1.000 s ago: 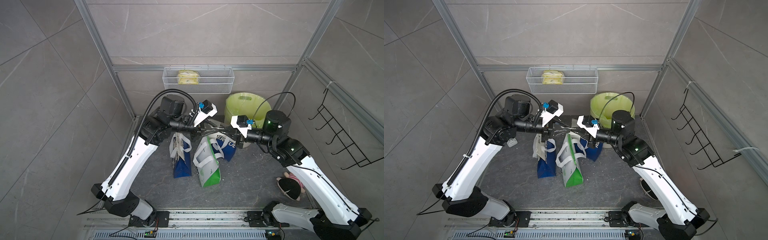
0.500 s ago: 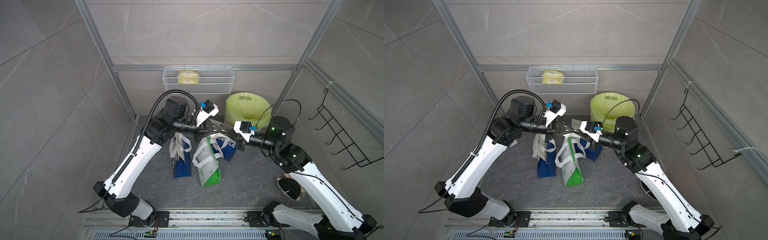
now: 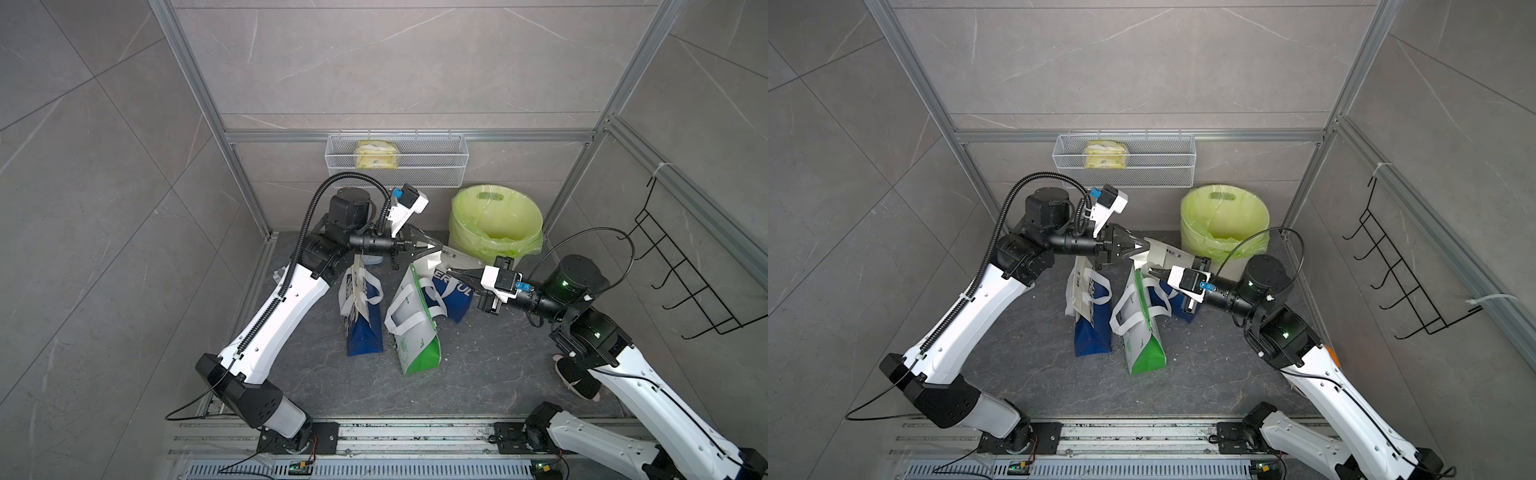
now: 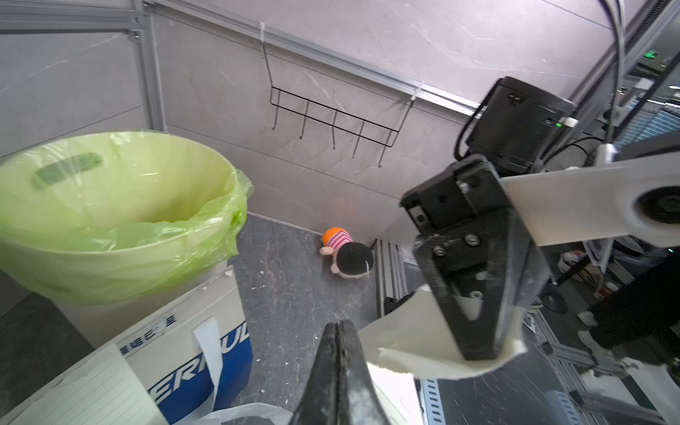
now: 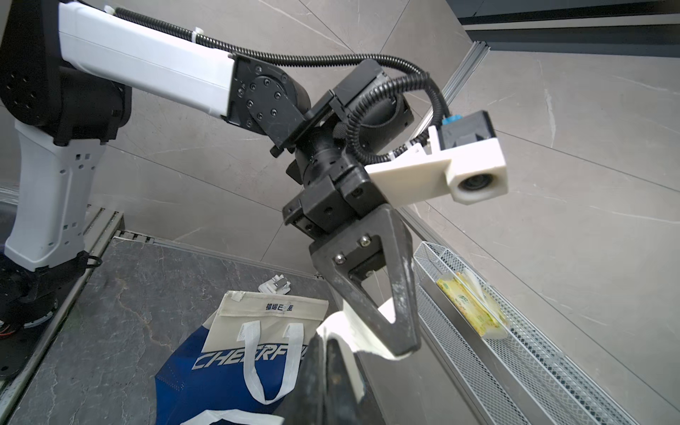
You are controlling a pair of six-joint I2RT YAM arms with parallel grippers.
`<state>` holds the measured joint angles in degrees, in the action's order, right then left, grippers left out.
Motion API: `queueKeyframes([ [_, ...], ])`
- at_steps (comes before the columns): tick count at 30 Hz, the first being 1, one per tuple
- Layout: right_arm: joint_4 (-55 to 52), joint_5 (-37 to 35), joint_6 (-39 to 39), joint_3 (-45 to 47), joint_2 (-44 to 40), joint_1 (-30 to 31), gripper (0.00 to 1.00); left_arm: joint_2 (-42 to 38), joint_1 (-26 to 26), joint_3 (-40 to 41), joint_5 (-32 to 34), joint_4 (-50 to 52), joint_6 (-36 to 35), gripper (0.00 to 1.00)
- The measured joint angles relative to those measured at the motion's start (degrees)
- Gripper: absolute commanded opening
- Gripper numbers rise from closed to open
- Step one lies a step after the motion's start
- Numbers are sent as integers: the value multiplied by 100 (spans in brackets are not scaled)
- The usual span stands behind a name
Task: Shred takeout receipts and throw away
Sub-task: Shred the takeout receipt, then place the takeout receipt in the trash bin.
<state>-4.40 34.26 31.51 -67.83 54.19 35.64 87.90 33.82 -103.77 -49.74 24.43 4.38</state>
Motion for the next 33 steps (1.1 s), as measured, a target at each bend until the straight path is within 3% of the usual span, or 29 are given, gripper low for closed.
queueKeyframes([
  [7,136,107,-564,175,-533,168,0,42,-201,350,1443,-623,555,0],
  [12,328,-227,-1261,245,-741,181,0,46,-175,866,1770,-1502,1298,0],
  [19,243,-2415,-1932,109,-463,190,0,302,459,885,2004,-2439,2083,0],
  [26,74,-4325,-2256,-260,286,186,0,1255,1025,472,2293,-3329,2826,0],
  [33,79,-5412,-2345,-614,1088,-326,0,2243,1209,-219,2863,-3847,3294,0],
])
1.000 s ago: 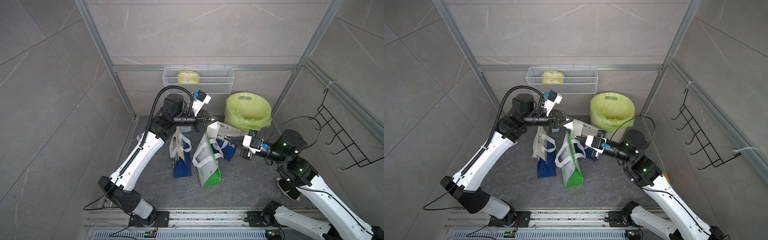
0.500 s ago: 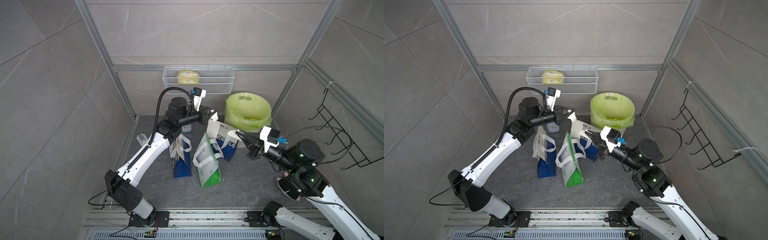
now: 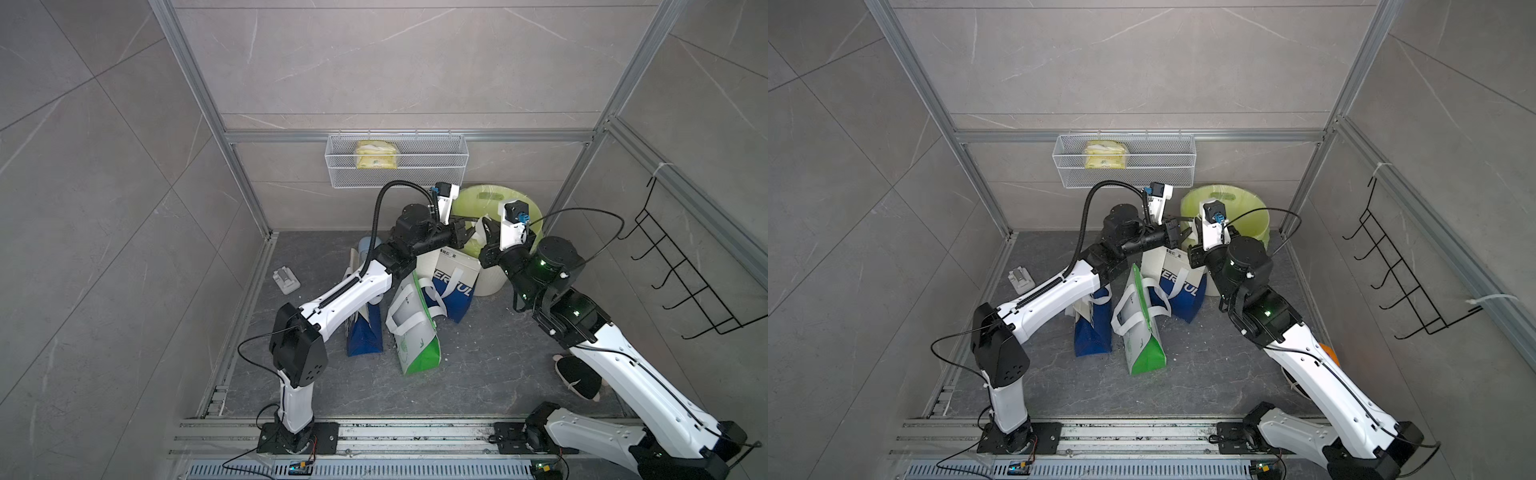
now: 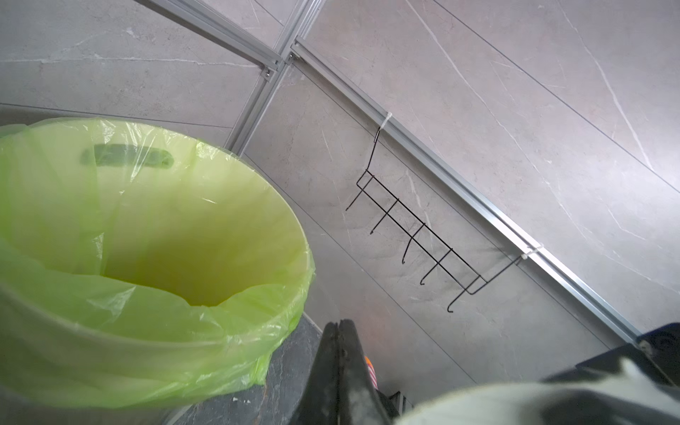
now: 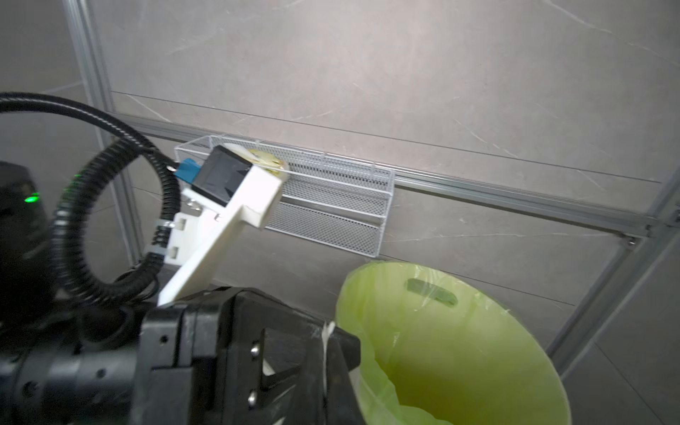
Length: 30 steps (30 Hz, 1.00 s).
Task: Shred takeout receipts and throw away
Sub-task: Place the takeout receipt in the trash bin.
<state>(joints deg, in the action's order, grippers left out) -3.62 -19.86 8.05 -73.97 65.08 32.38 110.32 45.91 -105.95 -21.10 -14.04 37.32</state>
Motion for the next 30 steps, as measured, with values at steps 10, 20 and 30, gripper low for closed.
queueKeyframes([
  [10,11,308,-962,-610,920,-1394,0,1095,39,-940,1062,-525,282,0],
  [20,-59,1016,-2039,-892,1891,-2350,0,2026,46,-2094,1635,-87,181,1],
  [30,-339,1436,-2393,-1143,2234,-2483,35,2225,76,-2518,1766,345,-122,39],
])
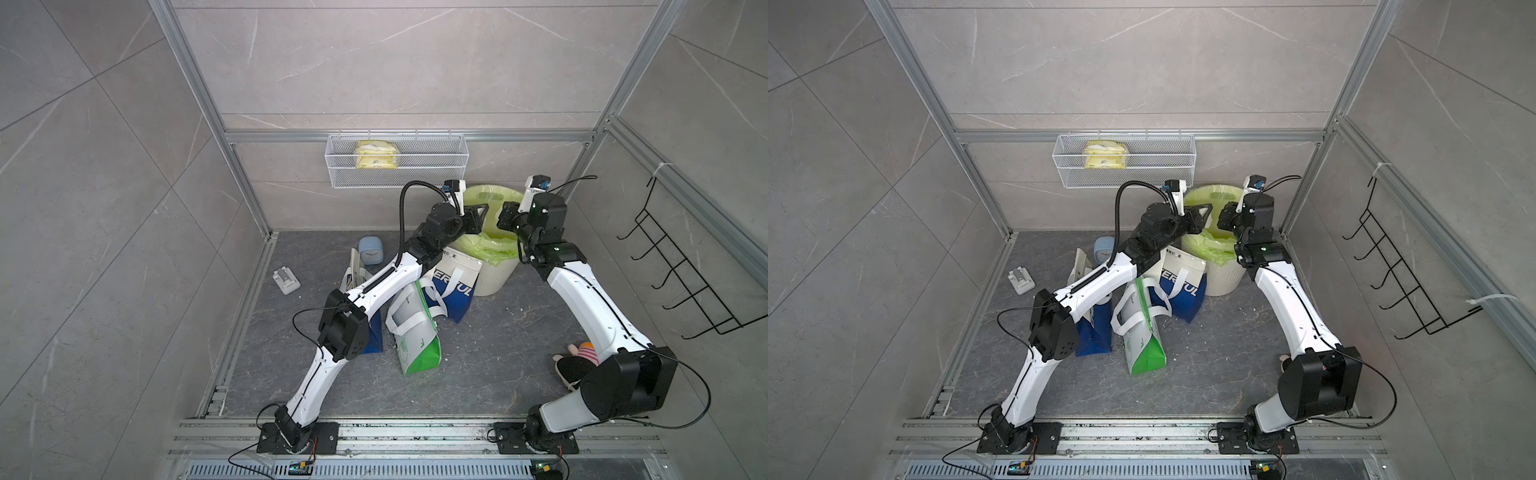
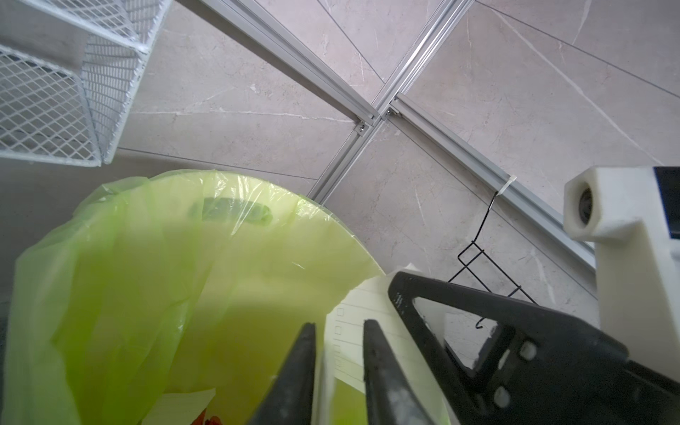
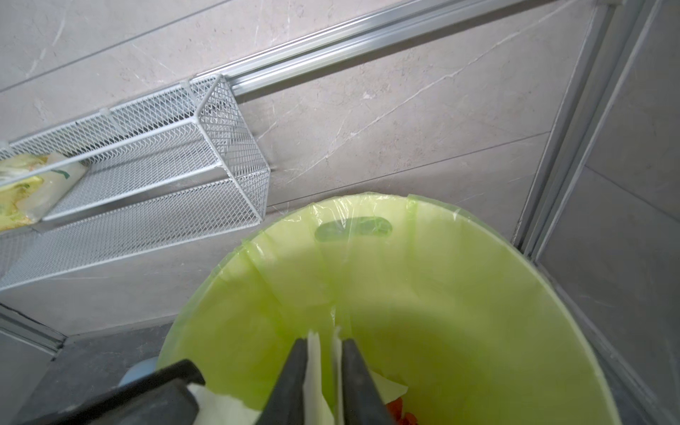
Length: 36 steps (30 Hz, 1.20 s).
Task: Shred takeout receipts and throw away
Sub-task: Place the takeout receipt in the trash bin, then pick up the takeout bag at the center of the board.
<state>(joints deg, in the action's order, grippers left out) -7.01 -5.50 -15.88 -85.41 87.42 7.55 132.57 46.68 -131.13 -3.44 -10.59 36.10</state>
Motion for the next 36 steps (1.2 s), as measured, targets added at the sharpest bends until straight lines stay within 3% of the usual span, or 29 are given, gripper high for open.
queueKeyframes([
  [7,-219,61,-17,-46,7,-9,49,0,59,-225,37,275,-186,47],
  [18,-691,369,195,-160,-273,-15,50,-321,70,-173,61,1189,-787,51],
  [22,-1010,785,199,-160,-706,-15,49,-1169,70,466,146,1711,-1224,52],
  [27,-1255,1943,361,-162,-1067,20,48,-2608,70,1517,415,2197,-1694,54],
  [32,-1709,2396,1132,-173,-966,728,48,-4081,70,2728,702,2483,-1814,58],
  [36,-2046,2439,1652,-173,-798,1220,47,-4747,70,3342,809,2837,-1766,58],
])
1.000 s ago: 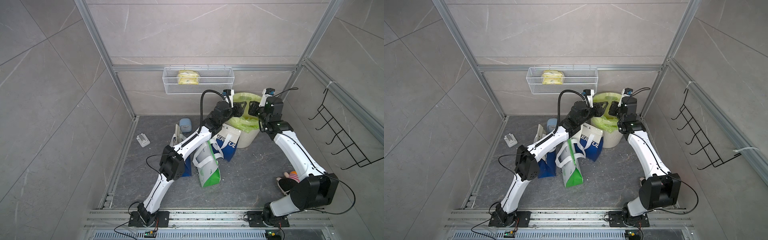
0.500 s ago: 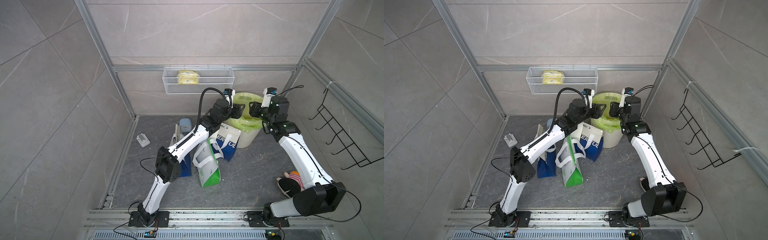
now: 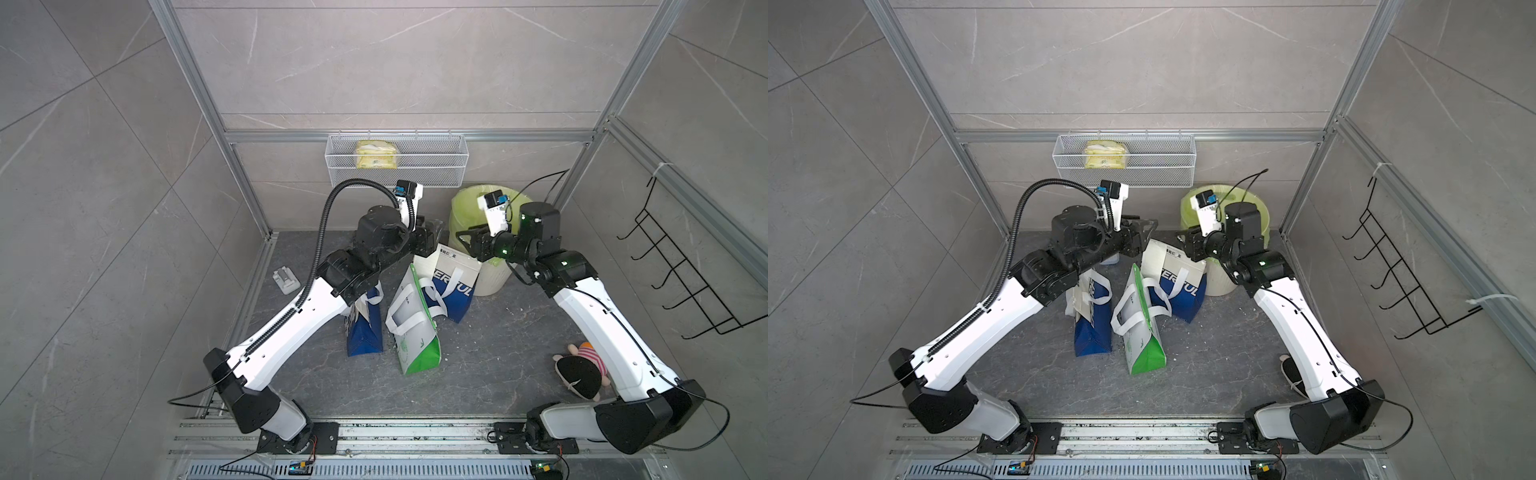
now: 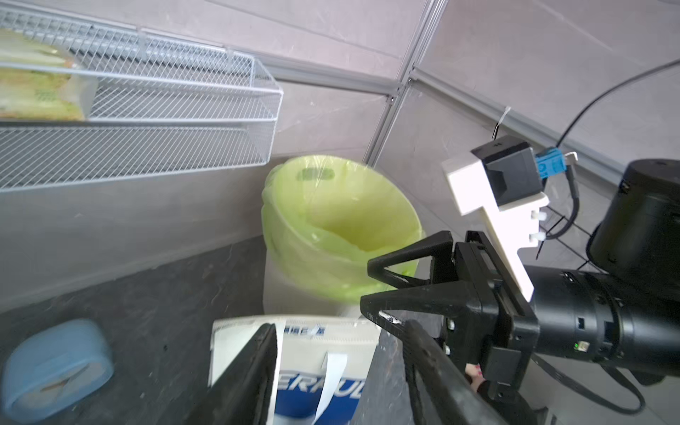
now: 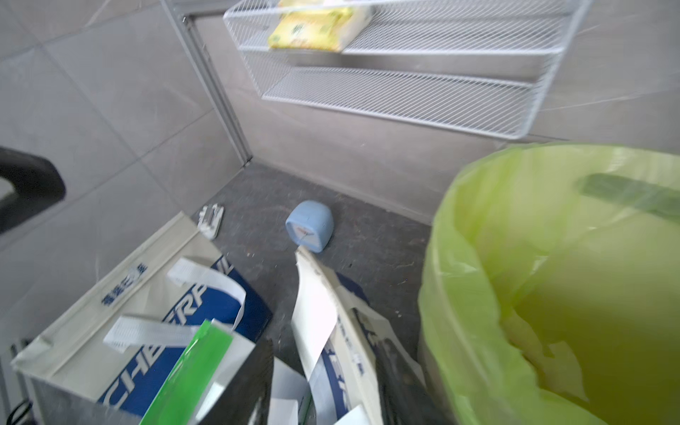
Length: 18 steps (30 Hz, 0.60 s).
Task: Shred takeout receipts and throw away
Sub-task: Pick up the takeout bag at the center of the board.
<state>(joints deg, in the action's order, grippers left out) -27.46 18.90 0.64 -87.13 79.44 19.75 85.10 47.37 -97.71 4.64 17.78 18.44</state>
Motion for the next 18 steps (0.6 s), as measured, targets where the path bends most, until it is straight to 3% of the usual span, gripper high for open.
queueKeyframes([
  [8,-555,-151,577,-216,356,262,38,-267,0,575,125,745,437,59],
  [18,-922,-380,887,-520,739,450,39,-389,0,839,426,1051,621,58],
])
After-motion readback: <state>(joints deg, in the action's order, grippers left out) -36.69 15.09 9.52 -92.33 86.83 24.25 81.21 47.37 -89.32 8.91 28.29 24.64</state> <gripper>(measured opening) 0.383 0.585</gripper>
